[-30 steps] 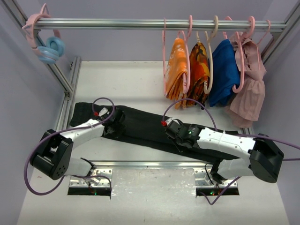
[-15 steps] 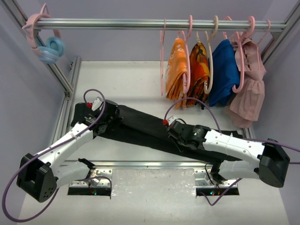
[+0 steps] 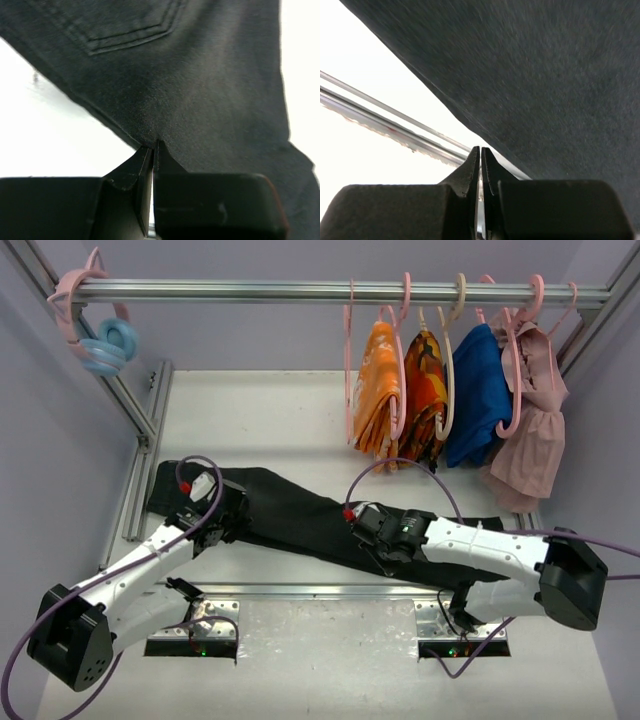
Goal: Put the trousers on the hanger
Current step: Fold the trousers at the center of the board.
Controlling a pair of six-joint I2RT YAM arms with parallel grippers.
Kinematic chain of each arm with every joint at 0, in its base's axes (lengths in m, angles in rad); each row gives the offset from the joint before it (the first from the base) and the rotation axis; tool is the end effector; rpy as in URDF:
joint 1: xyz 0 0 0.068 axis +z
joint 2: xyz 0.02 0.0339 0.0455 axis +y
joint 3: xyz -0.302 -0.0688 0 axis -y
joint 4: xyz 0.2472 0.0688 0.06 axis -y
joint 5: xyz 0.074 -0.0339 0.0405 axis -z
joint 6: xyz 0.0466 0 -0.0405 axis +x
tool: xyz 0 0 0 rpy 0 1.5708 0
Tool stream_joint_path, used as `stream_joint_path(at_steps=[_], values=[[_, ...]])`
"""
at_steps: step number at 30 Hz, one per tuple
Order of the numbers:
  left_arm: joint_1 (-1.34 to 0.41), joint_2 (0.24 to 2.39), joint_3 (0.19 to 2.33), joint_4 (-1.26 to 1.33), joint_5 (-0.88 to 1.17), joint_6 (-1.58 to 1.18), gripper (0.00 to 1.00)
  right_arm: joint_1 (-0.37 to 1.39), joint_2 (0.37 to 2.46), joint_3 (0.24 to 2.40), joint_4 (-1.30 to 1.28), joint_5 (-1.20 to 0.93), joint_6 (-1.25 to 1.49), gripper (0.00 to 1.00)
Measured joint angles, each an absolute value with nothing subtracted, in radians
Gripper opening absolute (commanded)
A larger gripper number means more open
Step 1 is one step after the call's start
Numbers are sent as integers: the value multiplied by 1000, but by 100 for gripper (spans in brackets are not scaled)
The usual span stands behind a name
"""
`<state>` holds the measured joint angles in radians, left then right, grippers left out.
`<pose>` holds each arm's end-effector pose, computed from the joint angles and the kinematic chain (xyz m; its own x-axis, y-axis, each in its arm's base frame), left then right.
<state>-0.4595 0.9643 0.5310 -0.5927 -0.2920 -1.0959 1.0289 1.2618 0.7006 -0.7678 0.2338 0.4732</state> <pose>0.1484 -0.0584 0.2108 -0.6093 -0.6488 -0.4559 -0.5486 0.7600 -0.3483 0.1113 0.1640 0.2046 -0.8125 -0.4901 -0.3156 -0.4882 0.8680 -0.0911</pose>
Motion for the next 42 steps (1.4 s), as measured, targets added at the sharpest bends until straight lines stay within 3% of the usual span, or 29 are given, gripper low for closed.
stream_joint_path(at_steps=[6, 9, 11, 13, 14, 16, 20, 22, 23, 28, 33, 42], values=[[-459, 947, 456, -570, -292, -1086, 4, 1032, 1333, 701, -798, 231, 476, 5], [-459, 937, 449, -561, -293, -1075, 41, 1032, 1354, 701, -800, 231, 478, 13], [-459, 919, 442, -561, -293, -1056, 79, 1032, 1355, 701, -800, 236, 484, 19], [-459, 892, 431, -565, -291, -1042, 97, 1032, 1348, 701, -798, 240, 491, 24], [-459, 875, 425, -566, -290, -1041, 100, 1032, 1339, 701, -795, 242, 494, 27], [-459, 843, 422, -576, -294, -1033, 100, 1030, 1307, 700, -781, 249, 505, 35], [-458, 828, 457, -612, -331, -1026, 100, 983, 1207, 694, -710, 257, 546, 80], [-448, 878, 522, -639, -355, -1020, 100, 897, 1169, 673, -640, 227, 575, 89], [-431, 919, 571, -641, -363, -1014, 100, 843, 1160, 657, -602, 210, 588, 99], [-273, 1167, 789, -599, -378, -978, 100, 666, 1197, 573, -507, 200, 706, 99], [-108, 1392, 852, -564, -374, -973, 100, 521, 1227, 466, -479, 166, 848, 99], [12, 1720, 988, -648, -352, -955, 100, 47, 924, 286, -410, -75, 1016, 99]])
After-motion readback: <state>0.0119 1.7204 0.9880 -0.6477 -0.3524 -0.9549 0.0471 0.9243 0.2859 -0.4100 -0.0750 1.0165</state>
